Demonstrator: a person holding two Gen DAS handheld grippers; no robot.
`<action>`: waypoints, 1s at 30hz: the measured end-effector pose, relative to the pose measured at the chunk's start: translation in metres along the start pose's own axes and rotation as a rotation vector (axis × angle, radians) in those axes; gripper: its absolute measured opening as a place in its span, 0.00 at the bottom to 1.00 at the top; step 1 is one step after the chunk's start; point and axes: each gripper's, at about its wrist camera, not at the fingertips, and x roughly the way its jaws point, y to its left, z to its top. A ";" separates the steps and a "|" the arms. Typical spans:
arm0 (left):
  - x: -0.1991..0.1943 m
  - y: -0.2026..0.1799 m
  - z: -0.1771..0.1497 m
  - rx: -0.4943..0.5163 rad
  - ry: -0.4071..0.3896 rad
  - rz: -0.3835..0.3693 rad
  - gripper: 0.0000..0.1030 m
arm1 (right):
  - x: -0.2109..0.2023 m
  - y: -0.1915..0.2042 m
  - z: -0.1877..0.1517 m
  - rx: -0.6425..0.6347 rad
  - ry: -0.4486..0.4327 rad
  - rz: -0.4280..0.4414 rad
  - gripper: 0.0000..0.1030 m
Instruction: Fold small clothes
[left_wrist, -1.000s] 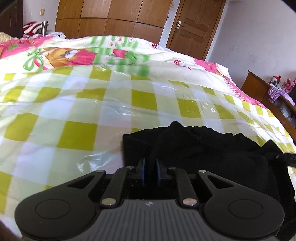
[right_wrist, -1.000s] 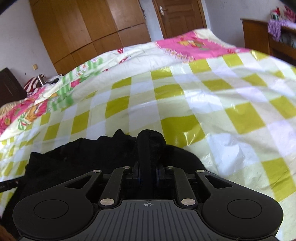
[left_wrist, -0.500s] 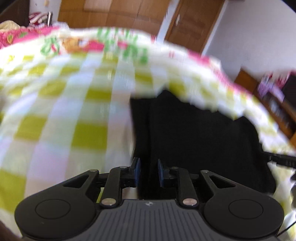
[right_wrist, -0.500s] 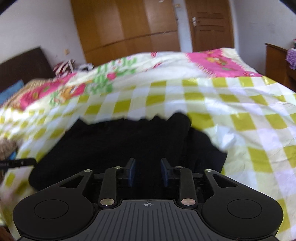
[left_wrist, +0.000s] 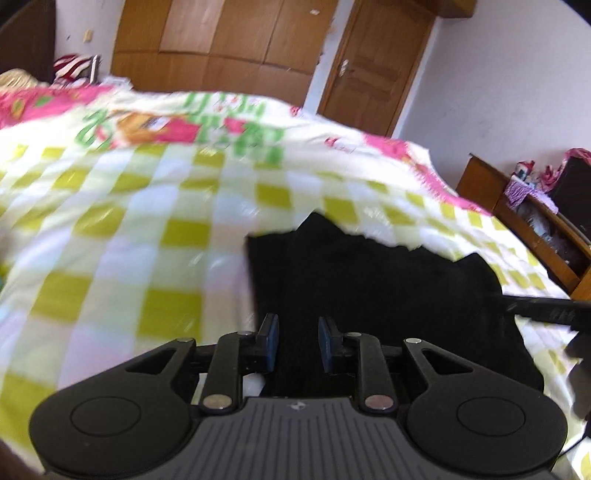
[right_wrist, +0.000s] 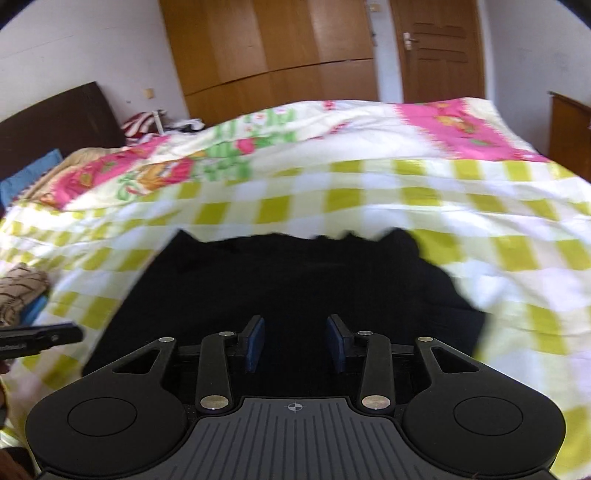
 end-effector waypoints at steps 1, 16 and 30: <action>0.008 -0.001 0.003 0.001 -0.004 0.003 0.38 | 0.009 0.009 0.003 -0.011 0.003 0.026 0.35; 0.023 0.032 -0.020 -0.196 -0.010 0.063 0.43 | 0.112 0.071 0.042 -0.039 0.128 0.097 0.37; 0.026 0.034 -0.052 -0.222 0.047 -0.012 0.57 | 0.177 0.179 0.059 -0.202 0.367 -0.071 0.80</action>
